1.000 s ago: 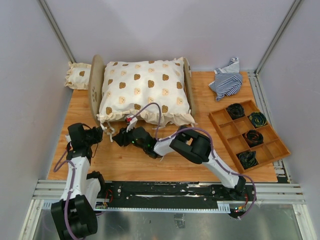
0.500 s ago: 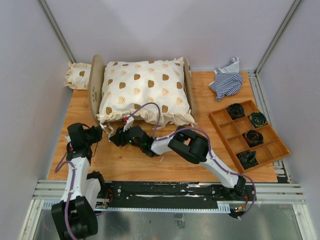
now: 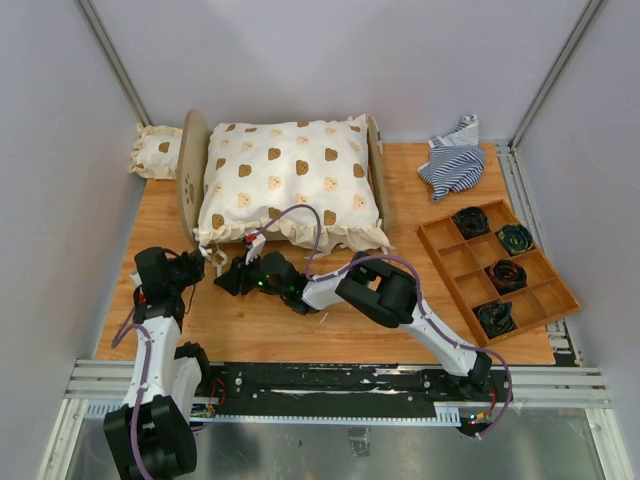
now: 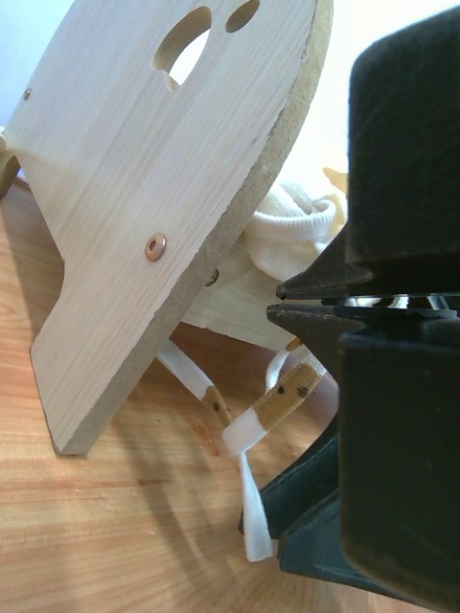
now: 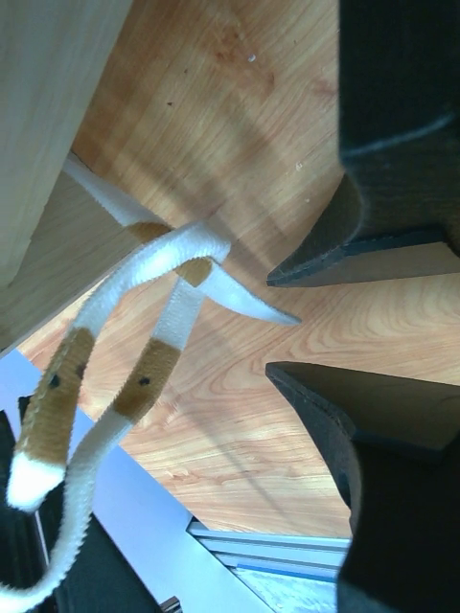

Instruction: Set up the pet bed

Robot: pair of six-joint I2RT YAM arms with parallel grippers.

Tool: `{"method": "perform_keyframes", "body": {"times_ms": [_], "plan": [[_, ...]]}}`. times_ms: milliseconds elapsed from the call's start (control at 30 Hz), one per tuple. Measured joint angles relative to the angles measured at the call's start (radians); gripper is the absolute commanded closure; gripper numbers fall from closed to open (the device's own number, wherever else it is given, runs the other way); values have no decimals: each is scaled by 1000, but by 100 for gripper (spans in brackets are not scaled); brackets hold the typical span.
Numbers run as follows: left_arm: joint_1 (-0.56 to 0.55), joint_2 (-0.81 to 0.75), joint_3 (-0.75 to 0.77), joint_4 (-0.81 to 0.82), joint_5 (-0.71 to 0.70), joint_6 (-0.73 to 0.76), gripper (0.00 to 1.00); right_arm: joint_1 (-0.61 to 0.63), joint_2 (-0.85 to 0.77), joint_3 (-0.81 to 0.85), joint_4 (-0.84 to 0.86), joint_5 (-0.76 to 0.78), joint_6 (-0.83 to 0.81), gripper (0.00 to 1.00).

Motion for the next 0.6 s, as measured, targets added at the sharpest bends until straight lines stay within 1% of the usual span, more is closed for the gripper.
{"method": "perform_keyframes", "body": {"times_ms": [267, 400, 500, 600], "plan": [[0, -6, -28, 12, 0, -23, 100, 0, 18, 29, -14, -9, 5, 73], [0, -13, -32, 15, 0, -36, 100, 0, 27, 40, -35, -17, 8, 85], [0, -22, -32, 19, 0, -46, 100, 0, 31, 46, -42, -21, 11, 99], [0, -32, -32, 21, 0, -53, 100, 0, 31, 46, -40, -23, 13, 100]]}}
